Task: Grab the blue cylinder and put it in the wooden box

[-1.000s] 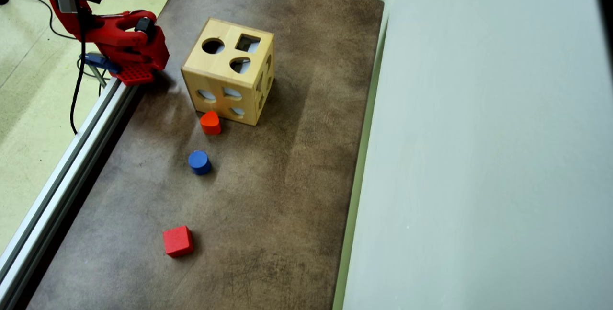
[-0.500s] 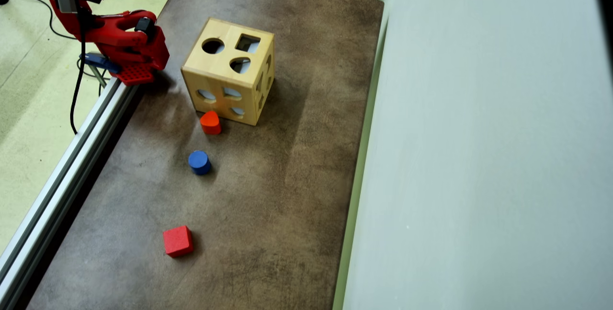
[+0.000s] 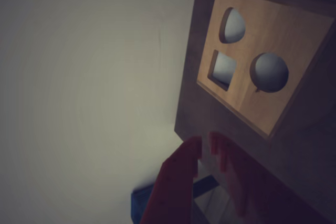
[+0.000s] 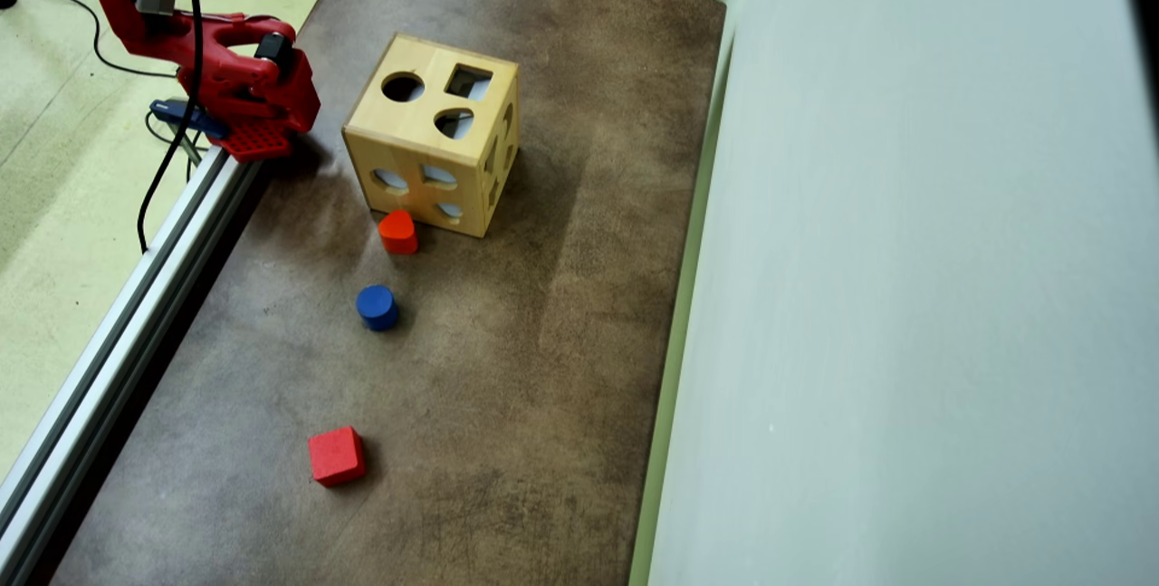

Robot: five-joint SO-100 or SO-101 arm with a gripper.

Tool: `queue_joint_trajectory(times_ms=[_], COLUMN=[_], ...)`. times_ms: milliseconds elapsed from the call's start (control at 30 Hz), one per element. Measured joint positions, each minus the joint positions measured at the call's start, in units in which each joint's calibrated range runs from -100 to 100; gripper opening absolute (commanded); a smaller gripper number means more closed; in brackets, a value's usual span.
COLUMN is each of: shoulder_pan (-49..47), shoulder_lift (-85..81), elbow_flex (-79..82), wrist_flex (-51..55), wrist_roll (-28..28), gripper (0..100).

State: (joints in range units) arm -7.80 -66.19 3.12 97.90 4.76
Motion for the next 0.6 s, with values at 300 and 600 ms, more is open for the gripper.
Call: queue_joint_trajectory(times_ms=[300,600], shoulder_pan=[9.1,23.9], shoulder_lift=[7.0,20.3], elbow_flex=[-1.4,-1.4], wrist_flex=[0.0,0.0], wrist_roll=[1.2,6.7], gripper=[18,18])
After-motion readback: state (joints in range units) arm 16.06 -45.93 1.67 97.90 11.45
